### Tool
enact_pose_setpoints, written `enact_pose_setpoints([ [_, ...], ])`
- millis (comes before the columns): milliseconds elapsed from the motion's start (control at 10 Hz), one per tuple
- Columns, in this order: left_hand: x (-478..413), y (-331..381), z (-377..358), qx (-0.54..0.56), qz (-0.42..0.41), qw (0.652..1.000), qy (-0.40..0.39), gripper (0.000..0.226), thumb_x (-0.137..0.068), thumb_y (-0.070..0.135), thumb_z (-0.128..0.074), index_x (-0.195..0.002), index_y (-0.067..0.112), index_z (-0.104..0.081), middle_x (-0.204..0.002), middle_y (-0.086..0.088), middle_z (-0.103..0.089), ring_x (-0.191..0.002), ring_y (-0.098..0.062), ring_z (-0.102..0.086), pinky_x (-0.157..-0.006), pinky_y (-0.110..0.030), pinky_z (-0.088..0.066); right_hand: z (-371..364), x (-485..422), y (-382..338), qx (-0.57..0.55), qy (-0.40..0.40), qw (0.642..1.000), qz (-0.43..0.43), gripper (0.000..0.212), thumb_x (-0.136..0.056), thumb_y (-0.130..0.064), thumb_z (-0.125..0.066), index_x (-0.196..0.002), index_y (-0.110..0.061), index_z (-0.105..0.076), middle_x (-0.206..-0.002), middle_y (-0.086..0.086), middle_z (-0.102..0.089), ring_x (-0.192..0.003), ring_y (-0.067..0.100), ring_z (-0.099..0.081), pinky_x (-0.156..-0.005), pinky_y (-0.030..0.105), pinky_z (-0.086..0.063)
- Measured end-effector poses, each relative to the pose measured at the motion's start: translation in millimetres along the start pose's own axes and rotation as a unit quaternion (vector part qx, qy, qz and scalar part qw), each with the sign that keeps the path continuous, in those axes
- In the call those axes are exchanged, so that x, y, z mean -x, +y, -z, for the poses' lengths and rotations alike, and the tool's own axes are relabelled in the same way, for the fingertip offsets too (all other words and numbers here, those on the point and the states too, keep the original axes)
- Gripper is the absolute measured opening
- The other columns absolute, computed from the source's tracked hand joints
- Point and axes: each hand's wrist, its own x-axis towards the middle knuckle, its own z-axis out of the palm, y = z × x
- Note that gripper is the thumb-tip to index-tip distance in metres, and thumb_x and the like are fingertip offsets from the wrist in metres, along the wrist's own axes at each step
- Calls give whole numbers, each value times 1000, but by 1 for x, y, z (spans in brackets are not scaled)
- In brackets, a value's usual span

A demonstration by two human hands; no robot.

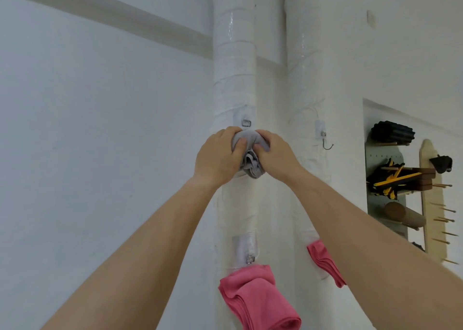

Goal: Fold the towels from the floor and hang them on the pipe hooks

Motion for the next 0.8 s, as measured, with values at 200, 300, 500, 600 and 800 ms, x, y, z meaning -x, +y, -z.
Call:
enact_pose_setpoints([
  [200,-12,12,25,-76,15,992,-97,41,-96,43,-45,-133,27,-55,-122,2,-62,-109,-20,-56,-90,-41,-49,22,-12,-15,20,-103,990,-93,51,-89,-21,-50,-140,-23,-52,-134,0,-59,-124,21,-55,-102,31,-43],
  [300,-14,23,34,-92,16,990,-103,46,-96,41,-47,-140,27,-49,-136,2,-56,-123,-21,-51,-96,-41,-47,24,-9,-23,52,-94,988,-108,65,-91,-25,-50,-153,-22,-33,-155,5,-38,-142,25,-38,-116,40,-32],
  [500,-6,35,38,-99,33,988,-115,49,-97,43,-45,-143,27,-45,-137,2,-56,-124,-21,-52,-96,-41,-47,24,2,-34,108,-74,986,-99,66,-94,-32,-47,-156,-20,-27,-159,6,-30,-146,28,-26,-118,45,-27],
  [600,-1,38,44,-107,42,987,-112,53,-98,38,-46,-149,24,-38,-148,0,-47,-134,-22,-43,-100,-41,-42,30,9,-39,134,-78,983,-103,66,-94,-28,-47,-156,-18,-26,-159,7,-30,-146,30,-27,-116,46,-30],
  [800,15,44,60,-124,53,986,-97,56,-98,37,-46,-151,21,-36,-154,0,-41,-139,-22,-38,-104,-42,-40,53,32,-39,215,-72,968,-106,67,-95,-29,-49,-156,-18,-23,-158,7,-28,-143,32,-25,-110,45,-33],
])
